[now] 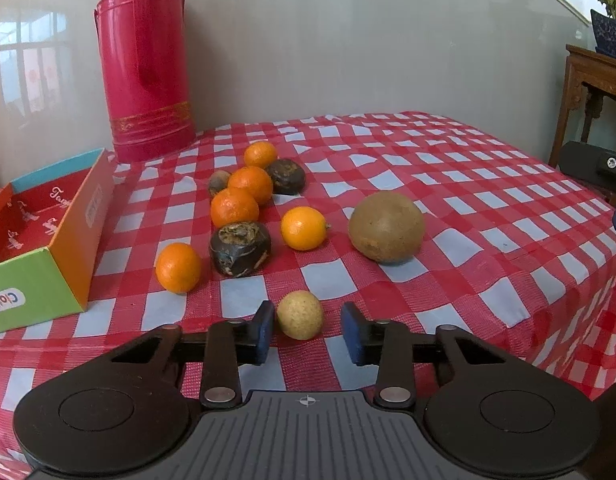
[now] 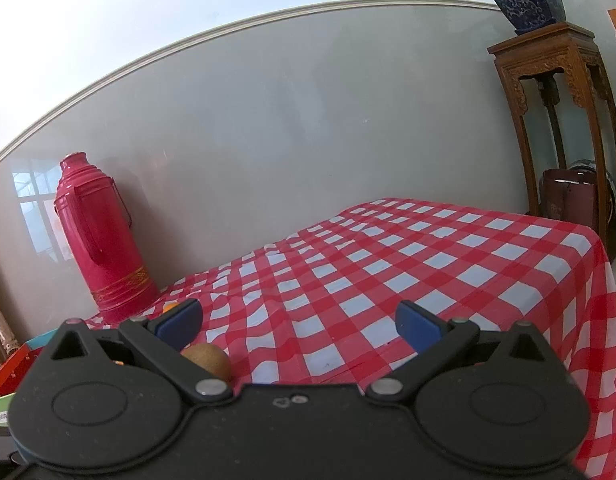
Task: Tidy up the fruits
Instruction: 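Reach the left gripper to the small tan round fruit and grasp it, then carry the tan fruit with the left gripper into the cardboard box and release, then grasp the large brown kiwi-like fruit with the right gripper, then carry the brown fruit with the right gripper into the box and release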
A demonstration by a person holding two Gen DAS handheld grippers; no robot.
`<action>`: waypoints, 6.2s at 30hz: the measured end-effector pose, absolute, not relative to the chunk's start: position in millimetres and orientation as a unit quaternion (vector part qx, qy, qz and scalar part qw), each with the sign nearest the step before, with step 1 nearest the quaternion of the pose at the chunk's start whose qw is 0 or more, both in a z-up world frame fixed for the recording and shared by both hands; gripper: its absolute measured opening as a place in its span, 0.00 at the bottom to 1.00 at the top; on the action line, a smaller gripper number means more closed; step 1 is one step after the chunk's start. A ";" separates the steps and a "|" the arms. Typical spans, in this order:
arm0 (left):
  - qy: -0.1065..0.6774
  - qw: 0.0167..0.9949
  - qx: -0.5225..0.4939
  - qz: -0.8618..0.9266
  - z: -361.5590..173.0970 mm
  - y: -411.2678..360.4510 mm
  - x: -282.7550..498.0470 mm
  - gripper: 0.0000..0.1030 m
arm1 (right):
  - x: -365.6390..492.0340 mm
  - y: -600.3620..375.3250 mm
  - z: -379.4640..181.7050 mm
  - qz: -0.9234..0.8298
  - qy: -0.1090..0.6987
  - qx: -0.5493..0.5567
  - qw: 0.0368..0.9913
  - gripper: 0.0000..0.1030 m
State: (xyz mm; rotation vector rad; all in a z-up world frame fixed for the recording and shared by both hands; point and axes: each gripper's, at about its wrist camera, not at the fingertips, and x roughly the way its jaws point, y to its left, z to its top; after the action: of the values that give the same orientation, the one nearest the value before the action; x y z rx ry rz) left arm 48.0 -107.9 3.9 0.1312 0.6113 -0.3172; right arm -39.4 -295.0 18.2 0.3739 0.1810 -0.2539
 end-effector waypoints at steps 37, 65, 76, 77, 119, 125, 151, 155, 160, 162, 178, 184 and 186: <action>0.245 0.969 0.037 0.020 55.9 13.5 101.4 0.24 | -20.1 -261.5 16.3 -0.090 0.118 0.158 0.976 0.95; 0.346 0.923 -0.032 0.165 33.7 123.9 160.7 0.28 | -6.1 -240.3 14.3 -0.059 0.135 0.150 0.978 0.95; 0.310 0.940 -0.015 0.140 44.9 99.3 142.2 0.81 | -7.0 -241.9 15.3 -0.063 0.135 0.147 0.978 0.95; 0.302 0.943 -0.018 0.137 47.6 98.6 137.4 0.81 | -6.6 -241.8 15.2 -0.064 0.136 0.146 0.978 0.95; 0.197 0.938 -0.086 0.274 37.6 166.9 34.5 1.00 | 76.0 -230.7 5.1 -0.021 0.229 0.104 0.968 0.48; 0.198 0.931 -0.094 0.291 36.3 179.1 29.0 1.00 | 68.1 -231.1 15.2 -0.021 0.192 0.107 0.975 0.48; 0.185 0.871 -0.147 0.431 20.5 283.8 -35.0 1.00 | 110.0 -47.9 55.7 0.235 0.191 0.036 0.953 0.48; 0.186 0.864 -0.156 0.441 18.3 294.5 -42.1 1.00 | 118.4 -26.8 52.7 0.246 0.209 0.026 0.946 0.48; 0.185 0.859 -0.160 0.450 15.5 301.7 -47.5 1.00 | 130.1 -10.5 49.1 0.246 0.233 0.013 0.941 0.48; 0.185 0.858 -0.161 0.452 14.8 303.4 -48.6 1.00 | 135.2 -4.0 47.4 0.244 0.244 0.008 0.939 0.48; 0.184 0.858 -0.158 0.453 15.1 302.7 -48.4 1.00 | 149.6 17.0 34.5 0.244 0.307 -0.038 0.919 0.50; 0.183 0.861 -0.158 0.448 17.9 299.1 -45.6 1.00 | 135.8 6.2 48.5 0.252 0.252 -0.022 0.934 0.73; 0.183 0.863 -0.156 0.444 18.8 296.5 -44.6 1.00 | 129.7 -4.3 55.1 0.251 0.223 -0.012 0.942 0.73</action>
State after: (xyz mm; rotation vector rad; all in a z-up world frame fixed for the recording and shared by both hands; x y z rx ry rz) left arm -44.6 296.5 18.8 -0.3280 0.3828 0.9306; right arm 129.7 -4.3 55.1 -0.0235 0.4551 0.5113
